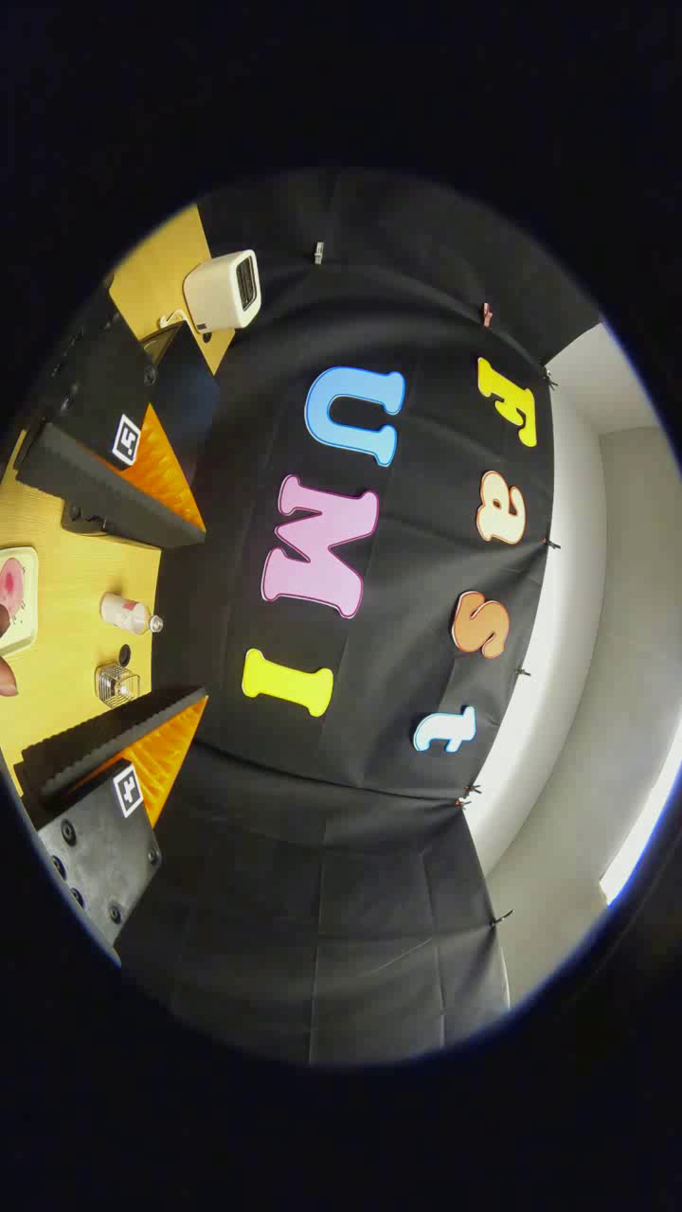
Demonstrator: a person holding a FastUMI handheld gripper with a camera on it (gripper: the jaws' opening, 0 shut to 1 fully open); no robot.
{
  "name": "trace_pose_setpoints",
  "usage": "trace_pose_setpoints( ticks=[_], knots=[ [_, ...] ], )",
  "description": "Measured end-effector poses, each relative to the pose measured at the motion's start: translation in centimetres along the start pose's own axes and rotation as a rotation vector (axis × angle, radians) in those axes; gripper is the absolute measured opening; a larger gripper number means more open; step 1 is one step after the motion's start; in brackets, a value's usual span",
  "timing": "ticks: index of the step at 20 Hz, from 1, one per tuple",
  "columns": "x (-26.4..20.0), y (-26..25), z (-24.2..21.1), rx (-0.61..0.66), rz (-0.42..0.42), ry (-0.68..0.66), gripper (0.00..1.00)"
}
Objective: Open the toaster oven, put the food inside, and close the toaster oven door.
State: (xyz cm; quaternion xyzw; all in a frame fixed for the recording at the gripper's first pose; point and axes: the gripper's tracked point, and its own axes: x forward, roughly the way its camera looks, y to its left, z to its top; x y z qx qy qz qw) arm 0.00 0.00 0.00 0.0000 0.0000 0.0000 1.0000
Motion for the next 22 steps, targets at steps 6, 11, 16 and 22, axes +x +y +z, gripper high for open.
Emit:
trace_pose_setpoints(
  ticks=[6,11,16,22],
  knots=[
    [0.1,0.4,-0.5,-0.009,-0.003,0.009,0.97],
    [0.3,1.1,-0.8,-0.006,0.002,0.016,0.97],
    [0.7,2.0,-1.4,-0.032,0.01,0.027,0.97],
    [1.6,4.9,-0.5,-0.004,0.027,0.001,0.97]
  ],
)
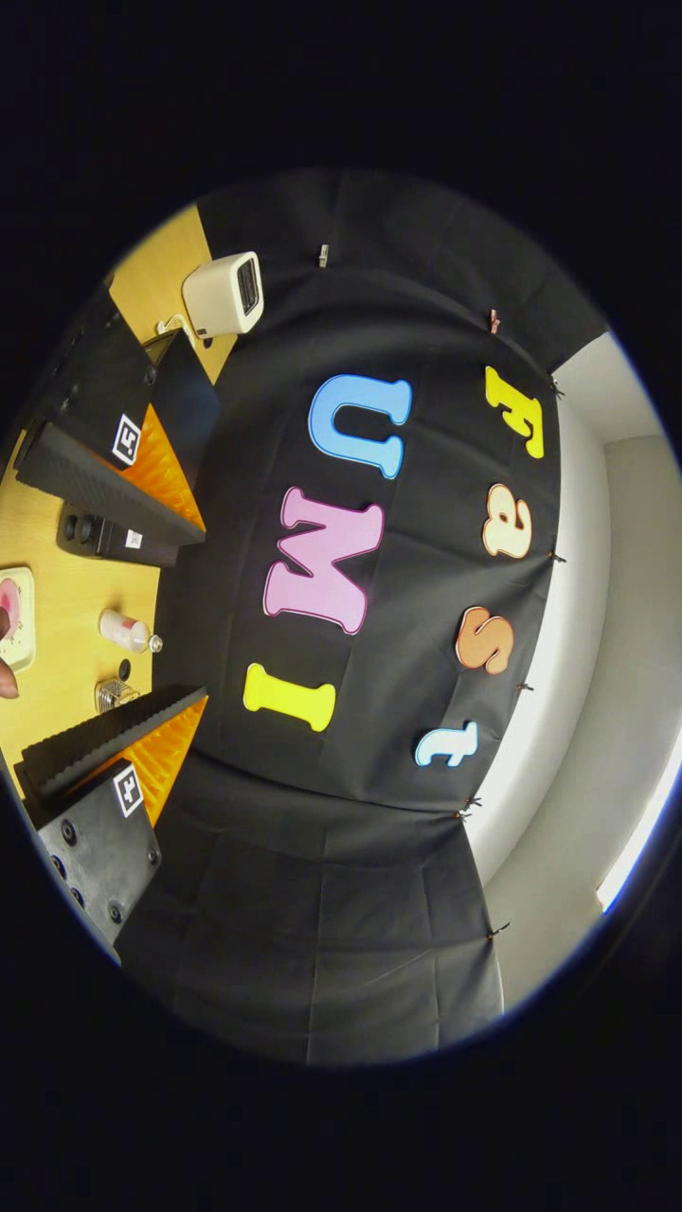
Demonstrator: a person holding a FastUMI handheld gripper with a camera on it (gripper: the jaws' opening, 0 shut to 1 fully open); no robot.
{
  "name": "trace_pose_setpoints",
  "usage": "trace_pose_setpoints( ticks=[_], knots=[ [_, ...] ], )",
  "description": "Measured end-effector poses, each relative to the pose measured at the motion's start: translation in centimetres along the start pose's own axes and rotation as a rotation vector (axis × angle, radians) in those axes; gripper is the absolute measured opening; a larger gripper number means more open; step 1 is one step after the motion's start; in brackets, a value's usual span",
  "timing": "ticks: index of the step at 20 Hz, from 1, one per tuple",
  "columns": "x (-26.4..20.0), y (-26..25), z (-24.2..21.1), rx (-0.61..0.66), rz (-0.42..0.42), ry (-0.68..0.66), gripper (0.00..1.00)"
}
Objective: Open the toaster oven, put the food inside, and close the toaster oven door.
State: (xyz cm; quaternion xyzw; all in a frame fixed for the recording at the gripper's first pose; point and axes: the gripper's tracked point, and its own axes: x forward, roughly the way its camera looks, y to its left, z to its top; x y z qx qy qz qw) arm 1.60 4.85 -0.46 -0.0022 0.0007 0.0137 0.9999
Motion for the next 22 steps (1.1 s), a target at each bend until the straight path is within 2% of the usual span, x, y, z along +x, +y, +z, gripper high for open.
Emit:
trace_pose_setpoints(
  ticks=[5,13,22],
  knots=[
    [1.5,6.2,-1.0,0.058,0.068,0.016,0.97],
    [4.7,16.2,-6.9,0.176,0.155,0.135,0.98],
    [6.6,22.3,-15.3,0.127,0.2,0.333,0.98]
  ],
)
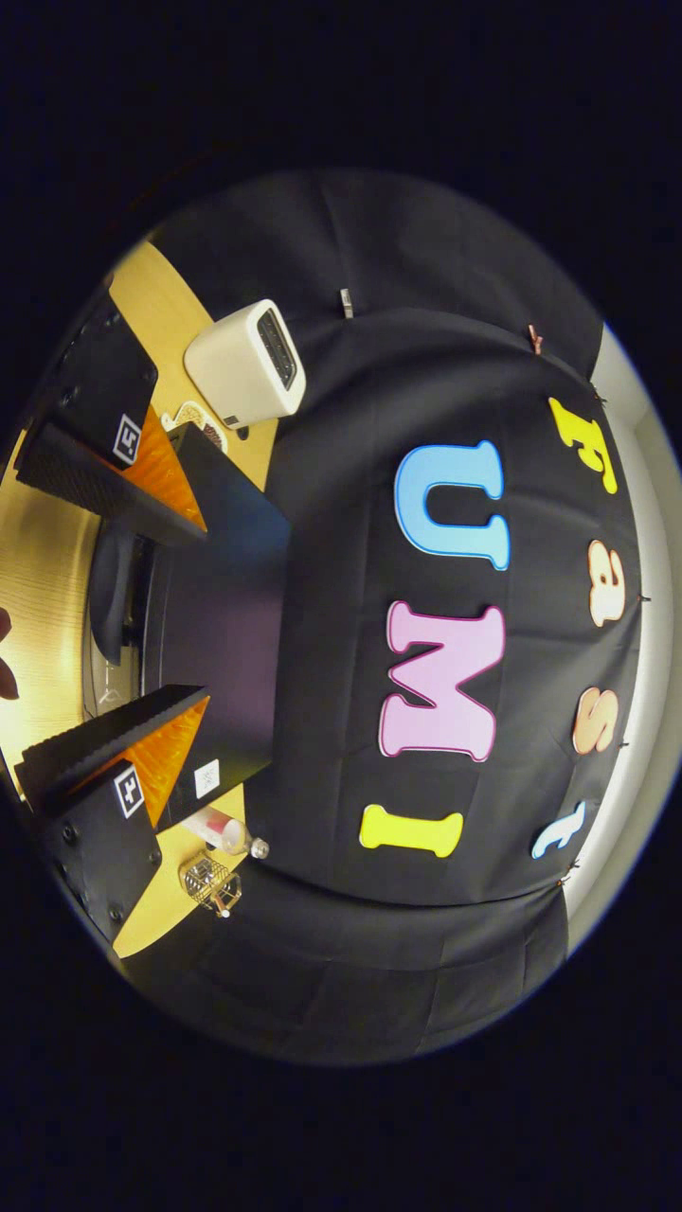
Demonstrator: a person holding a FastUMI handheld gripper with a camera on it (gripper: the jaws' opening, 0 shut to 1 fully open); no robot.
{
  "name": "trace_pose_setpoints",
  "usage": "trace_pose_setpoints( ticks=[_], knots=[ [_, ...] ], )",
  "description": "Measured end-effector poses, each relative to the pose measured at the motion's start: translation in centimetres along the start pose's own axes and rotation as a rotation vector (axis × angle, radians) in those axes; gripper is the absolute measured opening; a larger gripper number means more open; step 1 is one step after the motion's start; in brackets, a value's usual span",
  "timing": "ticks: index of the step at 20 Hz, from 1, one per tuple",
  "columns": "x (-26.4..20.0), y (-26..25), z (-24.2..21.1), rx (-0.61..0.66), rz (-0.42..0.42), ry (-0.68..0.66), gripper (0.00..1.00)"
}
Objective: Open the toaster oven, put the food inside, and close the toaster oven door.
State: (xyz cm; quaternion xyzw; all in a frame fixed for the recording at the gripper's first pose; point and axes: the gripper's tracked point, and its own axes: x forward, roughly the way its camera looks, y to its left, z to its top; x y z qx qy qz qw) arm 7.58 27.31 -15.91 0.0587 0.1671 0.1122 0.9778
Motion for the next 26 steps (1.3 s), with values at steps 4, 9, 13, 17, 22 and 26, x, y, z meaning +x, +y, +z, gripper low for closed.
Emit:
trace_pose_setpoints(
  ticks=[4,9,13,17,22,26],
  knots=[
    [1.0,0.5,-3.5,0.014,-0.015,0.094,0.98],
    [1.4,0.4,-4.2,0.043,-0.053,0.138,0.97],
    [1.2,0.0,-5.3,0.105,-0.075,0.174,0.98],
    [-0.5,0.1,-6.1,0.082,-0.081,0.174,0.98],
    [-3.2,0.5,-8.0,0.09,-0.082,0.197,0.98],
    [-5.0,0.8,-10.0,0.081,-0.082,0.237,0.98]
  ],
)
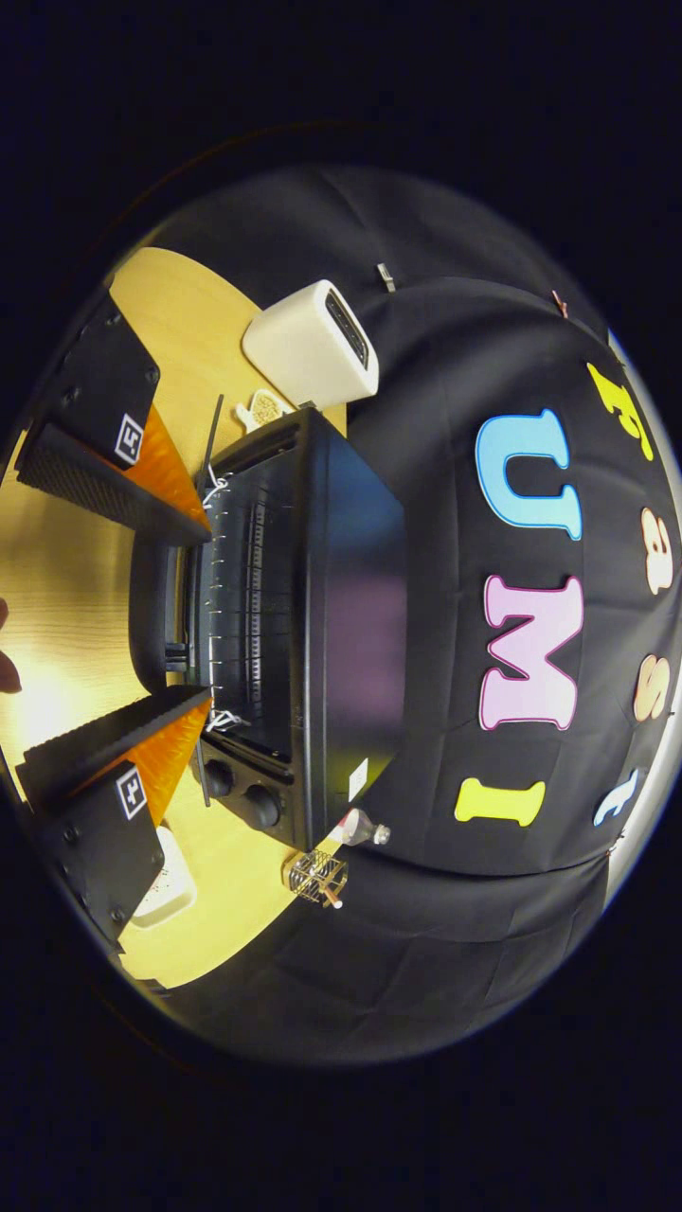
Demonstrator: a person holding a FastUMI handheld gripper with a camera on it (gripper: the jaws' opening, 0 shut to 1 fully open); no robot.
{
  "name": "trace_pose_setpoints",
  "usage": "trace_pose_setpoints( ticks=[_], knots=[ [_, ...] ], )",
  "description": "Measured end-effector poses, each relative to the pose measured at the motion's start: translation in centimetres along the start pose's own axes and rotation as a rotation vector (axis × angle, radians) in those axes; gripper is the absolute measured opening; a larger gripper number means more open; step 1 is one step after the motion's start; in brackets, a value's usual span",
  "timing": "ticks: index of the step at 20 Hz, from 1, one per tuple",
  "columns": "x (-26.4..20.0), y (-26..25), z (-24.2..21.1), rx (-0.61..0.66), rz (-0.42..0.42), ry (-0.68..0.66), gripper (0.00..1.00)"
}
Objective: Open the toaster oven, put the food inside, and close the toaster oven door.
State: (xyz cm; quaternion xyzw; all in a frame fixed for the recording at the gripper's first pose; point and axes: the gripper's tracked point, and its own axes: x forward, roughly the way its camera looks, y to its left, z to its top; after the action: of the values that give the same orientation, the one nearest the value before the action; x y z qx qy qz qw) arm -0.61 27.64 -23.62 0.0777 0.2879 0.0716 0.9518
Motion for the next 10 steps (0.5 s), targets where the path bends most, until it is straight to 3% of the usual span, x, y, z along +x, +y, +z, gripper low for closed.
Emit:
trace_pose_setpoints(
  ticks=[10],
  knots=[
    [-1.6,0.3,-8.5,-0.045,0.017,0.204,0.98]
  ],
)
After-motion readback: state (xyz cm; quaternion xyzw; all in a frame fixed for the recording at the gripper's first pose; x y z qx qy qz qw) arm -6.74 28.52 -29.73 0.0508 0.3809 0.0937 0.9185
